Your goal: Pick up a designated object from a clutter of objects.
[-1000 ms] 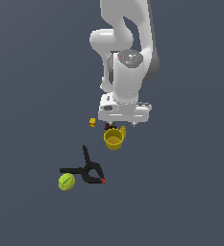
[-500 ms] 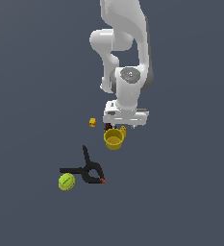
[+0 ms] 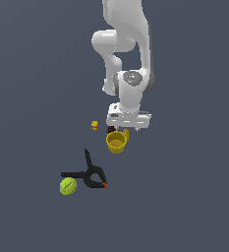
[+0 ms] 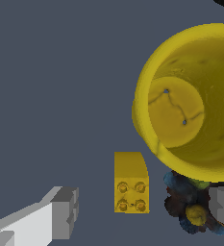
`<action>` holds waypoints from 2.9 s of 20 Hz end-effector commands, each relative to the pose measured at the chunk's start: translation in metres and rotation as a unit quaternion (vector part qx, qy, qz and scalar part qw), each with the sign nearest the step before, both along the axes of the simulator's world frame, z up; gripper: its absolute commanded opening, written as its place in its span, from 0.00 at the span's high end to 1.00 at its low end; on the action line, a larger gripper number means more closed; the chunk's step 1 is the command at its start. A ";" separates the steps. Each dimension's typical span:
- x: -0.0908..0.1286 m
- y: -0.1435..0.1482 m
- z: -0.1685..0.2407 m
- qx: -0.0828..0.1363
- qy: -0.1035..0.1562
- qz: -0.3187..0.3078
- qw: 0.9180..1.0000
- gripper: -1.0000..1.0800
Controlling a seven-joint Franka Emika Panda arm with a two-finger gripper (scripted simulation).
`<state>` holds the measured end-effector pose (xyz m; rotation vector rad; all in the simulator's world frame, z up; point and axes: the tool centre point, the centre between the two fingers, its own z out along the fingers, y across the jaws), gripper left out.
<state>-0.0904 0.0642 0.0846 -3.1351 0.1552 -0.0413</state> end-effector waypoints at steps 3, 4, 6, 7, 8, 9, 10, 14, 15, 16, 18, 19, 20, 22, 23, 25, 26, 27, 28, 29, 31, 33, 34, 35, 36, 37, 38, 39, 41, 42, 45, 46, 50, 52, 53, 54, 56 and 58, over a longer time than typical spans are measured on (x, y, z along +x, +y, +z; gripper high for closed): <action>0.000 0.000 0.000 0.000 -0.001 -0.001 1.000 0.04; 0.000 0.000 -0.001 0.000 -0.001 -0.001 1.000 0.04; -0.001 0.000 -0.004 0.000 0.000 0.000 1.000 0.04; -0.002 0.000 -0.006 0.000 0.001 0.000 1.000 0.04; -0.002 0.000 -0.009 0.000 0.001 0.000 1.000 0.04; -0.003 0.000 -0.012 0.000 0.002 0.000 1.000 0.04; -0.003 0.000 -0.016 0.000 0.003 0.000 1.000 0.04; -0.007 0.001 -0.036 0.000 0.007 0.001 1.000 0.04; -0.008 0.001 -0.041 0.000 0.008 0.001 1.000 0.04; -0.008 0.001 -0.045 0.000 0.009 0.002 1.000 0.04; -0.010 0.002 -0.053 0.000 0.011 0.002 1.000 0.04; -0.010 0.002 -0.056 -0.001 0.012 0.002 1.000 0.04; -0.011 0.002 -0.059 -0.001 0.012 0.002 1.000 0.04; -0.011 0.002 -0.062 -0.001 0.013 0.002 1.000 0.04; -0.011 0.002 -0.063 -0.001 0.013 0.002 1.000 0.04; -0.011 0.002 -0.064 -0.001 0.013 0.003 1.000 0.04; -0.011 0.002 -0.064 -0.001 0.013 0.003 1.000 0.04; -0.011 0.002 -0.063 -0.001 0.013 0.003 1.000 0.04; -0.011 0.002 -0.063 -0.001 0.013 0.003 1.000 0.04; -0.011 0.002 -0.063 -0.001 0.013 0.003 1.000 1.00; -0.011 0.002 -0.063 -0.001 0.013 0.003 1.000 1.00; -0.011 0.002 -0.063 -0.001 0.013 0.003 1.000 1.00; -0.011 0.002 -0.063 -0.001 0.013 0.003 1.000 1.00; -0.011 0.002 -0.063 -0.001 0.013 0.003 1.000 1.00; -0.011 0.002 -0.063 -0.001 0.013 0.003 1.000 1.00; -0.011 0.002 -0.063 -0.001 0.013 0.003 1.000 1.00; -0.011 0.002 -0.063 -0.001 0.013 0.003 1.000 1.00; -0.005 0.003 -0.054 0.000 0.004 0.002 1.000 1.00; -0.004 0.003 -0.053 0.000 0.004 0.002 1.000 1.00; -0.004 0.003 -0.052 0.000 0.004 0.002 1.000 1.00; -0.001 0.002 -0.047 0.000 0.004 0.002 1.000 1.00; 0.000 0.001 -0.044 0.000 0.004 0.002 1.000 1.00; 0.007 -0.001 -0.030 0.000 0.004 0.002 1.000 1.00; 0.012 -0.003 -0.020 0.000 0.004 0.002 1.000 1.00; 0.015 -0.004 -0.015 0.001 0.005 0.002 1.000 1.00; 0.018 -0.005 -0.009 0.001 0.005 0.002 1.000 1.00; 0.024 -0.007 0.004 0.001 0.005 0.002 1.000 1.00; 0.032 -0.009 0.019 0.001 0.005 0.002 1.000 1.00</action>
